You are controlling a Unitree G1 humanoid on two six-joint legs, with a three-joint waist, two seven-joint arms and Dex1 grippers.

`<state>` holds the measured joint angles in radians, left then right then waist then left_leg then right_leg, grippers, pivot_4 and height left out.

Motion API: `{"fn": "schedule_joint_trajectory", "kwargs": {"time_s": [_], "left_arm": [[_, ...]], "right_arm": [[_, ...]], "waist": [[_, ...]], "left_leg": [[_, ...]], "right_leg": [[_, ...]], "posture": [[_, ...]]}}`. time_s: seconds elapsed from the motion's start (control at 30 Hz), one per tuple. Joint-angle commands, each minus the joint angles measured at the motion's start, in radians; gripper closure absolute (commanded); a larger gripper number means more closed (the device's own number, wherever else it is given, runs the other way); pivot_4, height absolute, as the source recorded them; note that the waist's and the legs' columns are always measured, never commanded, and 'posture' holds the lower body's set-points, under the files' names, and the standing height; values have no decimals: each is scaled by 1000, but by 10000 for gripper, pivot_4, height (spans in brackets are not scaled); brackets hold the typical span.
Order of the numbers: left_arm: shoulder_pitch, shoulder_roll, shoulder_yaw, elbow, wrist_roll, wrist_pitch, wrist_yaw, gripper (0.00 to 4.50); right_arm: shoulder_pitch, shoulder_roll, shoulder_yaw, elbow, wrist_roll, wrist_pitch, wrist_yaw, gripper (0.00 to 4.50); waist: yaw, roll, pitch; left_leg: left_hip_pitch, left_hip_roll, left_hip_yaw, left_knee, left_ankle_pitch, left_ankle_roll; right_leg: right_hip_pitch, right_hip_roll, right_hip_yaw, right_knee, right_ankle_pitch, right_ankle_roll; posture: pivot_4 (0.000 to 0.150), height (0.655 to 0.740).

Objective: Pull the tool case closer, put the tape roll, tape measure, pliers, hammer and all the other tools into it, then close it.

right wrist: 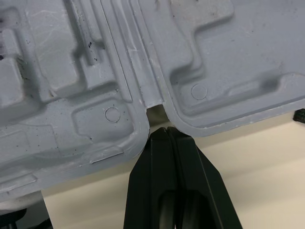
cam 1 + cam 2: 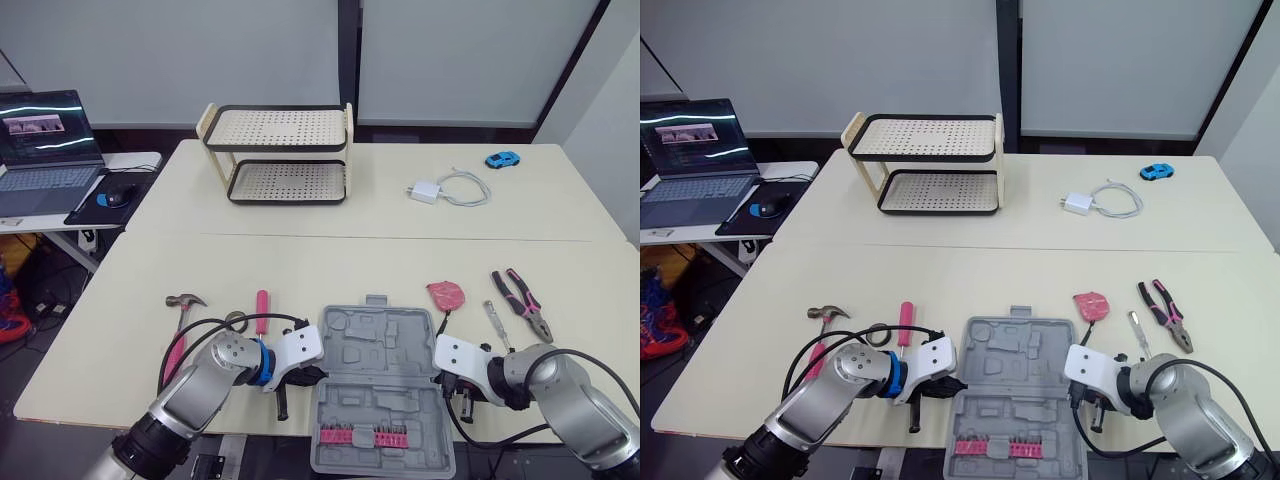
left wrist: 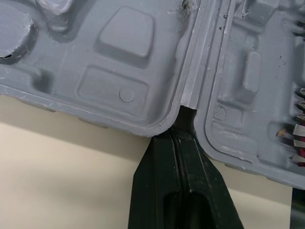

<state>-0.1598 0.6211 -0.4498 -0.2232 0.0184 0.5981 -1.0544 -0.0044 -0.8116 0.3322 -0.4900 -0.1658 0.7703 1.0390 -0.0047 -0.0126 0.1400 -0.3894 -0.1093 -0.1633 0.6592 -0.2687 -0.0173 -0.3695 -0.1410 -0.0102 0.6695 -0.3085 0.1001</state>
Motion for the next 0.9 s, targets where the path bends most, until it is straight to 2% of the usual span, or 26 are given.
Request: {"fn": "schedule_joint_trajectory", "kwargs": {"time_s": [0.03,0.37,0.57,0.6,0.7,0.8,0.9], "left_arm": [[20,7,-49,39,6,-5,-5,45000],[34,129,117,-15,-75,-54,-17,45000],[40,156,345,2,-193,-140,8,45000],[43,153,421,17,-235,-149,13,43289],[71,172,636,96,-340,-196,-4,36138],[105,224,823,215,-407,-202,-30,26581],[155,280,928,334,-414,-243,-57,15563]], "right_arm": [[-6,-22,-5,34,28,-49,-3,44770],[33,-131,-153,72,110,-139,-3,44770],[106,-172,-394,61,272,-170,54,44770],[126,-167,-471,68,312,-198,71,44934],[160,-136,-697,118,421,-228,93,38557],[178,-128,-869,194,480,-266,103,28144],[185,-131,-958,286,494,-320,99,16065]], "waist": [[0,0,0],[1,0,5],[5,0,15],[5,-1,15],[2,-1,16],[-1,-1,17],[0,-1,18]], "left_leg": [[1,0,0,0,0,0],[3,0,0,-2,-1,1],[0,1,0,-1,-1,1],[-1,0,0,-1,-1,1],[-5,1,0,-1,-1,1],[-5,1,1,-1,0,-3],[-5,1,1,-1,-1,0]], "right_leg": [[0,0,0,-1,0,0],[1,0,1,-5,0,0],[1,0,0,-5,0,0],[1,0,0,-5,1,0],[0,0,0,-5,1,-1],[0,0,0,-6,1,-1],[0,0,0,-6,1,-1]], "posture": [[1500,7400],[1500,7400],[1500,7400],[1500,7400],[1500,7400],[1500,7400],[1500,7400]]}}
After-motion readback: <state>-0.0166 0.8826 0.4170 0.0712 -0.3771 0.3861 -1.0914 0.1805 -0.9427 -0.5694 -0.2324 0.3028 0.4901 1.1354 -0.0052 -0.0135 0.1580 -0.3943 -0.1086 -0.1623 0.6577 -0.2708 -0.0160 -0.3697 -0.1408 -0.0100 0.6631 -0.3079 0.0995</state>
